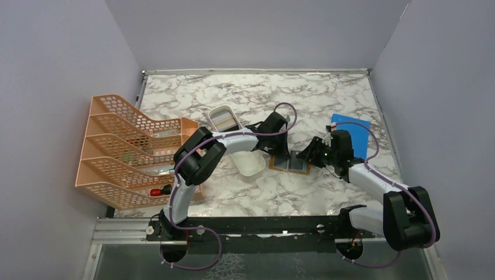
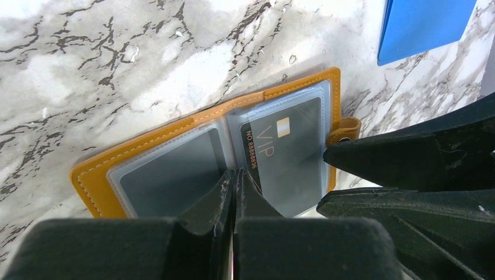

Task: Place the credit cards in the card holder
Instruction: Insert the credit card into the card holder, then turn over the card slot in the card holder, then pick up the credit card from the storage box, then insert the credit card into the card holder.

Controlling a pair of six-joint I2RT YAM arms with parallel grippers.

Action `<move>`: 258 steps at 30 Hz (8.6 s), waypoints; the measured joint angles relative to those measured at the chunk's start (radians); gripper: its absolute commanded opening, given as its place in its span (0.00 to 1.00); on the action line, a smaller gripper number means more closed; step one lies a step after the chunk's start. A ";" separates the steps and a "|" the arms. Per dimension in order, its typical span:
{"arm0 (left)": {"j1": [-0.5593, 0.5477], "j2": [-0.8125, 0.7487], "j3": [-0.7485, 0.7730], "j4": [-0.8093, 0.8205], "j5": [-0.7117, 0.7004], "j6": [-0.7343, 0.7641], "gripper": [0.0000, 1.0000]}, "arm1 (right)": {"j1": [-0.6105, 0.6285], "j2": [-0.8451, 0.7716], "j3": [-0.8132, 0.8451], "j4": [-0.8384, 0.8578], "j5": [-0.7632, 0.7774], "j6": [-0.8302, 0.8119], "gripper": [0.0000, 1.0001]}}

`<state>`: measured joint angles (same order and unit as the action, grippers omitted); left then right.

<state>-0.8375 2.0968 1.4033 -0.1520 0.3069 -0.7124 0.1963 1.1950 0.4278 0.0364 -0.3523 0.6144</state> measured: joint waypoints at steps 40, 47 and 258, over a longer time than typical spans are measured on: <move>-0.002 0.000 -0.007 0.024 0.014 -0.002 0.01 | 0.001 0.011 -0.021 -0.035 0.072 0.047 0.47; -0.001 0.000 -0.007 0.024 0.015 -0.003 0.01 | 0.001 0.035 -0.021 0.013 0.066 0.051 0.47; 0.237 -0.535 -0.322 0.061 0.129 0.200 0.00 | 0.001 -0.108 0.079 -0.251 0.041 -0.011 0.51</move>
<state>-0.6006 1.5616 1.0813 -0.0910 0.4355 -0.5125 0.1970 1.0866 0.5072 -0.2150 -0.3115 0.6037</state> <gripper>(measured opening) 0.007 0.521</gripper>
